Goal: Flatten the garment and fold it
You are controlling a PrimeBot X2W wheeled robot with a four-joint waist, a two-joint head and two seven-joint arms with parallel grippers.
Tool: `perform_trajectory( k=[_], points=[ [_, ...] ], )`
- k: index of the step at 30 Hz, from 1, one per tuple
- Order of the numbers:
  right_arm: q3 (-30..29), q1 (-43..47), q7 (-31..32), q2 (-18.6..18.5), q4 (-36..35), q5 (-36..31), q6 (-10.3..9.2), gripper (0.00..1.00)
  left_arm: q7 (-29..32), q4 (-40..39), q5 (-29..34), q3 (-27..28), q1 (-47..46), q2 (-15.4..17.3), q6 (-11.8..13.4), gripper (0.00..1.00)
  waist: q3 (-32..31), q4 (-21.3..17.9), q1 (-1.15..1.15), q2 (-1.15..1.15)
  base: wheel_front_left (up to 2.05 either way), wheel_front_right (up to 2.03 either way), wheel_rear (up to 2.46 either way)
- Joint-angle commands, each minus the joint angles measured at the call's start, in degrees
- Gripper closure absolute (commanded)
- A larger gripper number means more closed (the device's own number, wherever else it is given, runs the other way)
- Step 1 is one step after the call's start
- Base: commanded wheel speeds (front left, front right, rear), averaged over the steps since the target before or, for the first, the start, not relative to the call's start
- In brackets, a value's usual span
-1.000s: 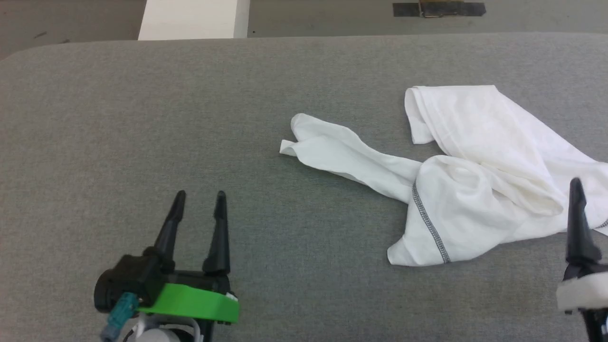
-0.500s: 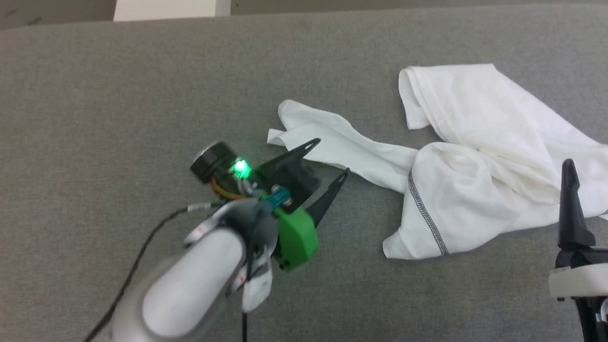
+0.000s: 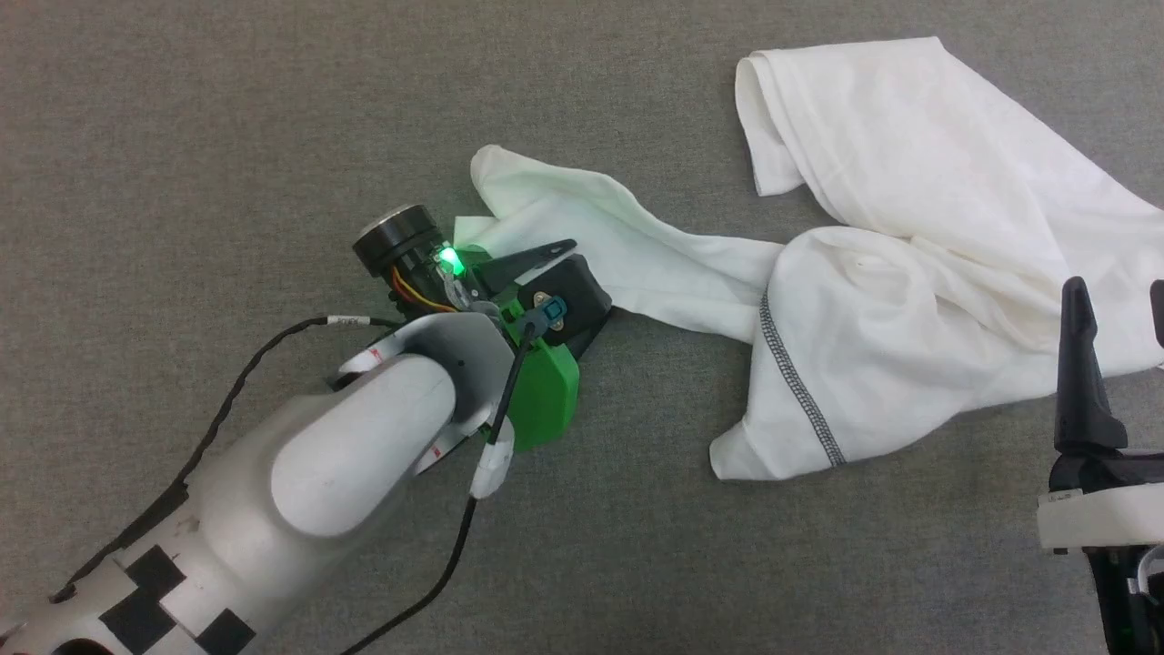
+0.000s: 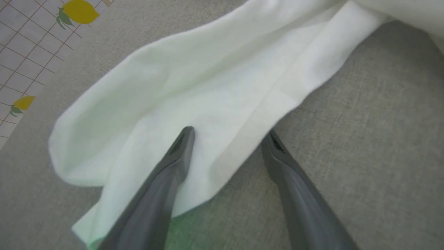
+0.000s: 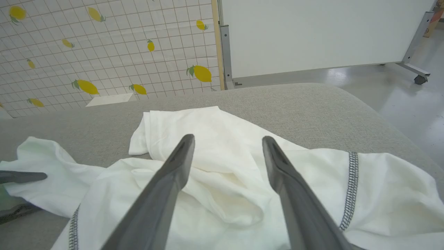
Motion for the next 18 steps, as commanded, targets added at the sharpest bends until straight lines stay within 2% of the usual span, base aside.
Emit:
perform_trajectory(
  k=[1, 6, 10, 15, 18],
  points=[
    [-0.11, -1.12, -0.48, 0.05, 0.28, 0.39, -0.09, 0.0, -0.59, 2.07, -0.68, -0.34, 0.11, -0.09, 0.01, 1.0, 0.65, -0.51, 0.0, 0.0, 0.0, 0.0, 0.0],
    [-0.56, -1.1, -0.56, 0.05, 0.83, 0.34, -0.09, 0.0, -5.01, 3.8, -4.26, 2.4, 1.68, -1.75, 1.4, 1.0, -1.34, 0.91, 0.0, 0.0, 0.0, 0.0, 0.0],
    [-0.74, -0.44, -0.08, 0.05, 0.95, 0.05, -0.09, 0.0, -7.88, 1.32, -9.52, 6.82, 5.34, -1.41, 3.84, 1.0, -4.35, 2.79, 0.0, 0.0, 0.0, 0.0, 0.0],
    [-1.05, 0.84, 0.92, 0.05, 0.88, -0.01, -0.09, 0.0, -9.98, -5.72, -16.39, 13.67, 12.62, 1.81, 9.02, 1.0, -7.82, 5.44, 0.0, 0.0, 0.0, 0.0, 0.0],
    [-1.16, 1.7, 1.6, 0.05, 0.59, 0.21, -0.09, 0.0, -11.75, -11.64, -20.25, 19.43, 19.46, 5.9, 14.42, 1.0, -9.36, 6.96, 0.0, 0.0, 0.0, 0.0, 0.0]
  ],
)
